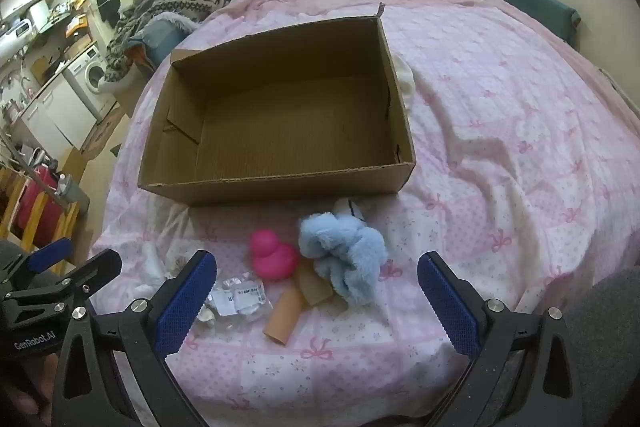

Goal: Organize soft objects

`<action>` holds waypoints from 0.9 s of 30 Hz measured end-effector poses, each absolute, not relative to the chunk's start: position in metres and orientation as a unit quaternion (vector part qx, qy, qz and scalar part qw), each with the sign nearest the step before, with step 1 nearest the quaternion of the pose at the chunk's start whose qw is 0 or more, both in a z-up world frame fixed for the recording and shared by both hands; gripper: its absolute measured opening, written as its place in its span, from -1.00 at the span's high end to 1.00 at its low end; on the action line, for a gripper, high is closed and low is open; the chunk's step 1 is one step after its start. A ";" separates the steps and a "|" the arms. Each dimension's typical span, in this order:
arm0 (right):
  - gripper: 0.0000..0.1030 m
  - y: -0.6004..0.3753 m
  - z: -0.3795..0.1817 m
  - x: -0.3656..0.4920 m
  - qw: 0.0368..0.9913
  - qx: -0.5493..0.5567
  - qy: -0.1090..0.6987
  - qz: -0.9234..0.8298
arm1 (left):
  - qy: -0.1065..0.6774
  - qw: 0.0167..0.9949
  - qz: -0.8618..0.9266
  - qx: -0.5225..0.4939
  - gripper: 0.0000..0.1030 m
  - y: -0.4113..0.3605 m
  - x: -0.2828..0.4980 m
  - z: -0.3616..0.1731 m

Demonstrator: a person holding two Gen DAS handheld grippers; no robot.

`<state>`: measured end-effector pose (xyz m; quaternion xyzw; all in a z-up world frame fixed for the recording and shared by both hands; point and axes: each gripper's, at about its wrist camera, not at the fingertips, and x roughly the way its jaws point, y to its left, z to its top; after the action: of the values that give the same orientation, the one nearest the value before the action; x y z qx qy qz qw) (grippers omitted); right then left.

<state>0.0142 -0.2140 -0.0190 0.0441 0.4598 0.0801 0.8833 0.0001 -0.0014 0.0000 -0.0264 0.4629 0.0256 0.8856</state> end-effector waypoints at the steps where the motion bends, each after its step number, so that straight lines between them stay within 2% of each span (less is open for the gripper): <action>1: -1.00 -0.214 -0.019 0.014 0.884 0.044 0.459 0.079 | 0.463 0.886 0.027 -0.026 -1.00 -0.002 0.000 0.000; 27: -1.00 -0.214 -0.020 0.015 0.884 0.041 0.459 0.078 | 0.466 0.883 0.025 -0.039 -1.00 0.002 0.001 0.001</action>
<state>0.0146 -0.2139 -0.0197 0.0408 0.4591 0.0784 0.8840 0.0011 0.0021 0.0005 -0.0393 0.4664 0.0253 0.8833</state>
